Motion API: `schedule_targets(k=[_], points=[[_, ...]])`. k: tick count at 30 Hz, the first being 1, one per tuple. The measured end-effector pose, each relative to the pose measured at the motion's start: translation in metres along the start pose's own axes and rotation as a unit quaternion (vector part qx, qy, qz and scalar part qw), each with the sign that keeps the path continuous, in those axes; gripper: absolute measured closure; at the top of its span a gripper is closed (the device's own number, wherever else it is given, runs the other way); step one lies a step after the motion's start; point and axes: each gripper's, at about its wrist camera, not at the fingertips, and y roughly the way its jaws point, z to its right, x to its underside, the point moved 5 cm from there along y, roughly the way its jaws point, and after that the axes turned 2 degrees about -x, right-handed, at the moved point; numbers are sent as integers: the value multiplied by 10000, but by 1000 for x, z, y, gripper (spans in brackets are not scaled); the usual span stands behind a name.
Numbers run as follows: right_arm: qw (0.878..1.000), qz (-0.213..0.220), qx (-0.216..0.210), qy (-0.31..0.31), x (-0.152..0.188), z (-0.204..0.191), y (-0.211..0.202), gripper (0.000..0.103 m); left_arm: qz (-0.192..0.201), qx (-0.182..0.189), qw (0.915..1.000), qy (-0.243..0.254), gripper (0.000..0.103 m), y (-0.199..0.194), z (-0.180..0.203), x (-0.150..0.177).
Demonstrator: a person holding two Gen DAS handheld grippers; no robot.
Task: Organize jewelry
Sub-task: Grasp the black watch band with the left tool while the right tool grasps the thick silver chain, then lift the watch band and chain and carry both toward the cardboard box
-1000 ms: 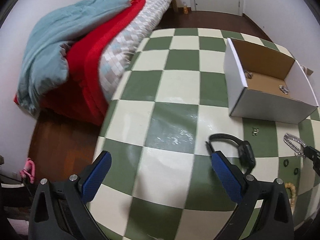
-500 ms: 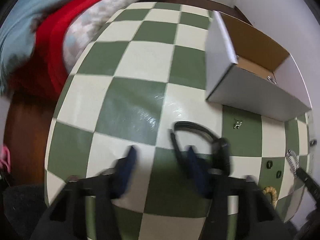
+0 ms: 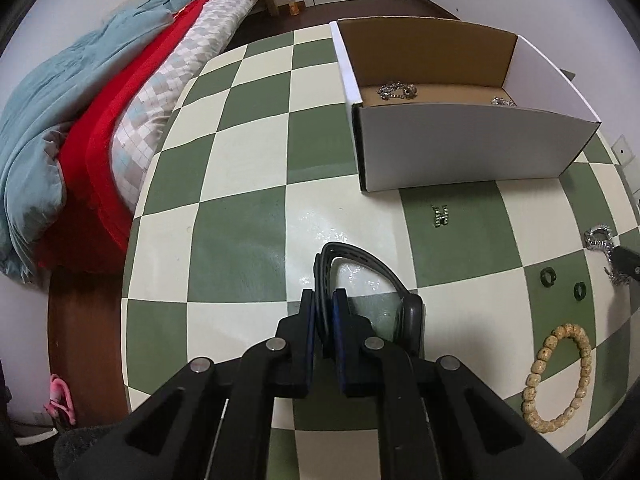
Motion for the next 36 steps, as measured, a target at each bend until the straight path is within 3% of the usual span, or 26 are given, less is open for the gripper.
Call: schedule_targets(k=[1,5,7,15,29,36], points=[[10000,-7,3,-24,0,-3,0,95,16,-5,10000,7,98,0,-2,-1],[9996,21,-259,129,1,-7,-1,96,114,29,9999,-15,99,-9,-2,-4],[9987,177,-409,237,2,-8,-10,100,181,38,9998,-33,99,-14,-3,-6],[9943,717,-723,323,-10,-14,-60,100,500,159,9985,-125,100,-45,-2,-19],[9907,1116,-775,-40,-38,-44,-111,100,1199,300,9919,-291,100,-113,-1,-62],[9872,1349,-807,-261,-64,-66,-135,102,1355,384,9888,-488,100,-129,-12,-90]])
